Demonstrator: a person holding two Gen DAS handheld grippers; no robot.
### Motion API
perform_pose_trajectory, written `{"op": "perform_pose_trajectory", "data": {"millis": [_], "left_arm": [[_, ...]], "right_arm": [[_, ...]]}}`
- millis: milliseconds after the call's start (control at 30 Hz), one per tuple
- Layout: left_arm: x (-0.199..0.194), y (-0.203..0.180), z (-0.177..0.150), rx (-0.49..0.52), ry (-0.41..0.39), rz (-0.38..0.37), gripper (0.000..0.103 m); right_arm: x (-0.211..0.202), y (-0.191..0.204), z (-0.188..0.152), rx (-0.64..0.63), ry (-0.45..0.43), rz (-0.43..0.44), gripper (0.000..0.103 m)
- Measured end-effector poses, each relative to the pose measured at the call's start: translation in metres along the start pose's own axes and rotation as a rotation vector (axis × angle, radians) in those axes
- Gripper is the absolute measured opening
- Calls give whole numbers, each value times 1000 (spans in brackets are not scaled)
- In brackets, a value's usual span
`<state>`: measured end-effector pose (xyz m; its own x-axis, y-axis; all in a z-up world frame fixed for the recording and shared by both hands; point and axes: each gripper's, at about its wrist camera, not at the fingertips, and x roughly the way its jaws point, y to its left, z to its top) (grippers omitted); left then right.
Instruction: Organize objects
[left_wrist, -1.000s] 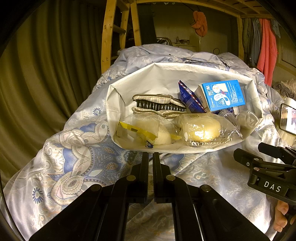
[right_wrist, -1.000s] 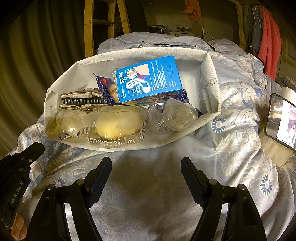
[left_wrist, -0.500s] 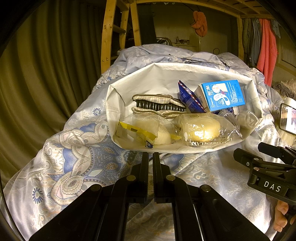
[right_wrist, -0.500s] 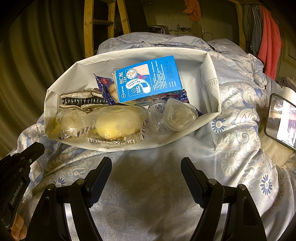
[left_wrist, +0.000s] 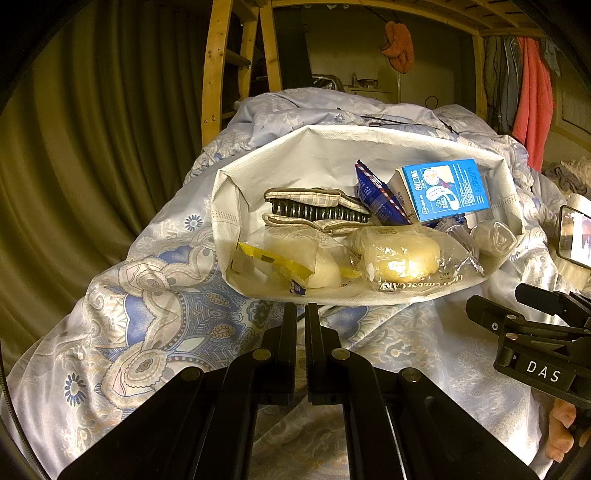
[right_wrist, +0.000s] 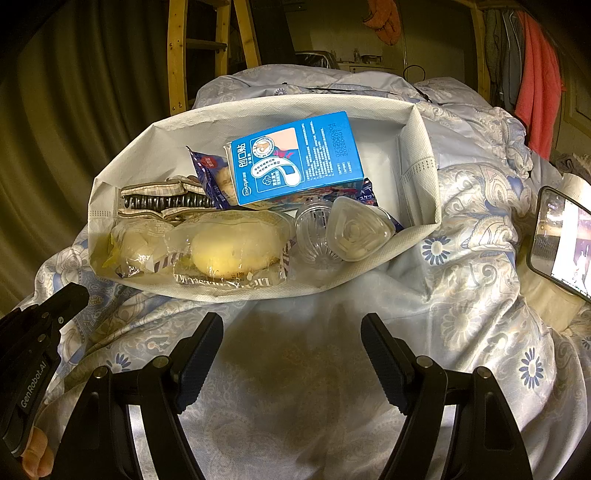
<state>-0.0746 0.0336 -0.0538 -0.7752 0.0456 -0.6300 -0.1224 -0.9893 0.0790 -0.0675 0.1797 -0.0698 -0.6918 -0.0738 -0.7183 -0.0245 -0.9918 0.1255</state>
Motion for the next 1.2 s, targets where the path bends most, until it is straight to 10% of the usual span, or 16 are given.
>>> {"op": "perform_pose_trajectory", "data": {"millis": [1200], "left_arm": [[1,-1,1,0,1,2,5]], "right_arm": [[0,1,-1,-1,-1,-1,76]]}}
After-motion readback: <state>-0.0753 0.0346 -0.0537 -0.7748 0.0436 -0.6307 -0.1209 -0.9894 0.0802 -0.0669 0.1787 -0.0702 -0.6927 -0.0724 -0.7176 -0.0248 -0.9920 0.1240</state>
